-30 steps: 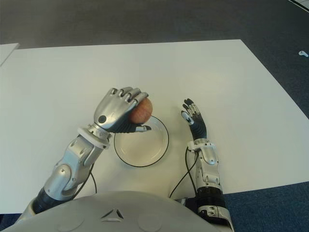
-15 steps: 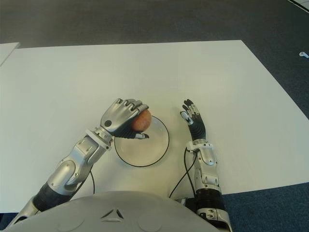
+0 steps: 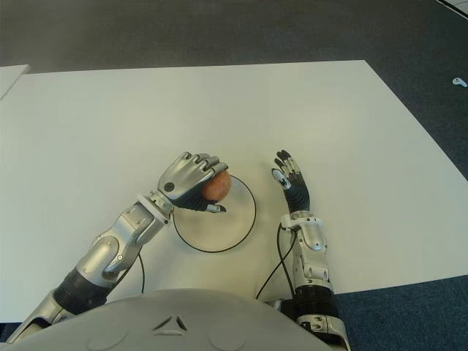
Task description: Put the apples into the plate.
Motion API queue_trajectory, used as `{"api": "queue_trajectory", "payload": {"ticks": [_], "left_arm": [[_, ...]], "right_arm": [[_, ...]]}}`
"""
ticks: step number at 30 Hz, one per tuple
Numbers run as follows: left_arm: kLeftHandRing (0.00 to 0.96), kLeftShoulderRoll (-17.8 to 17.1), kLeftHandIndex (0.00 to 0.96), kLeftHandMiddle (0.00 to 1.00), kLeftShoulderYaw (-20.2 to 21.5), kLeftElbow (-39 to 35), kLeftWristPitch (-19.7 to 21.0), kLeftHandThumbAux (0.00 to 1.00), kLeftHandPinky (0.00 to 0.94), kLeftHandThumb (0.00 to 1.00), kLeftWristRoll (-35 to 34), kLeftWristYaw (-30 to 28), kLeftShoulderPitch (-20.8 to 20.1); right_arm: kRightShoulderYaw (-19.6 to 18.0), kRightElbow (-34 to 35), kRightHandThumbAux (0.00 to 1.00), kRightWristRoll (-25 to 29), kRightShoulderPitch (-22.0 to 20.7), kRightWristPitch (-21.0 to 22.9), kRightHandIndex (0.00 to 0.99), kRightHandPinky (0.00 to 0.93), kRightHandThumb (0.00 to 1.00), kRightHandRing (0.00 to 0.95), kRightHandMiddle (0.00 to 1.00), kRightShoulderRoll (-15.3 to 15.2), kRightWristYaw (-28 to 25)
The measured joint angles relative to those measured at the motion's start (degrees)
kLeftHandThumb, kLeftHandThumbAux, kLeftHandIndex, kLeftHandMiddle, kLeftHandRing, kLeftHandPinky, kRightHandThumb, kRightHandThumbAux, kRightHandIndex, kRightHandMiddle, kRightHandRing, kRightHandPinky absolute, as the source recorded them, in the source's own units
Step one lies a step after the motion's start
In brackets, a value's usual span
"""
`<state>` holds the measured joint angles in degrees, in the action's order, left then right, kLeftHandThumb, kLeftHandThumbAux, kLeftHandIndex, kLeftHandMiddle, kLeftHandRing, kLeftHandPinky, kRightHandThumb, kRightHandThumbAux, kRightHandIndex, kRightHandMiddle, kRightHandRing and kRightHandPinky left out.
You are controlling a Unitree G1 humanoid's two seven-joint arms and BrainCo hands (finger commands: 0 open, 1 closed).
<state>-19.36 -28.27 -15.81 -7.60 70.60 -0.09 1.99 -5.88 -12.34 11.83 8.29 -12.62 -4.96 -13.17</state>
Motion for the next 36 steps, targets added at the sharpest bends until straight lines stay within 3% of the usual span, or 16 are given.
{"api": "queue_trajectory", "payload": {"ticks": [23, 28, 34, 35, 36], "left_arm": [[0.796, -0.07, 0.406, 0.526, -2.25, 3.04, 0.58, 0.662, 0.800, 0.854, -1.95, -3.36, -0.12], [0.800, -0.02, 0.426, 0.563, -2.54, 2.97, 1.08, 0.655, 0.802, 0.861, -2.23, -4.51, 0.18], [0.820, -0.17, 0.447, 0.500, -3.70, 2.95, 1.16, 0.653, 0.820, 0.855, -2.39, -5.89, 0.32], [0.828, -0.28, 0.443, 0.612, -3.94, 2.95, 1.12, 0.663, 0.830, 0.812, -2.38, -6.06, 0.34], [0.831, -0.39, 0.442, 0.652, -4.15, 2.95, 1.07, 0.667, 0.834, 0.797, -2.38, -6.21, 0.36]], "right_arm": [[-0.08, -0.21, 0.500, 0.69, -0.11, 0.02, 0.057, 0.049, 0.163, 0.027, 0.043, 0.29, -0.17], [-0.05, -0.21, 0.507, 0.67, -0.09, 0.02, 0.050, 0.040, 0.160, 0.020, 0.037, 0.29, -0.17], [0.03, -0.22, 0.508, 0.58, -0.09, 0.01, 0.050, 0.048, 0.157, 0.021, 0.036, 0.29, -0.16], [0.05, -0.22, 0.508, 0.58, -0.10, 0.01, 0.052, 0.049, 0.157, 0.021, 0.037, 0.29, -0.15], [0.06, -0.22, 0.508, 0.58, -0.10, 0.01, 0.052, 0.049, 0.157, 0.021, 0.037, 0.30, -0.15]]}}
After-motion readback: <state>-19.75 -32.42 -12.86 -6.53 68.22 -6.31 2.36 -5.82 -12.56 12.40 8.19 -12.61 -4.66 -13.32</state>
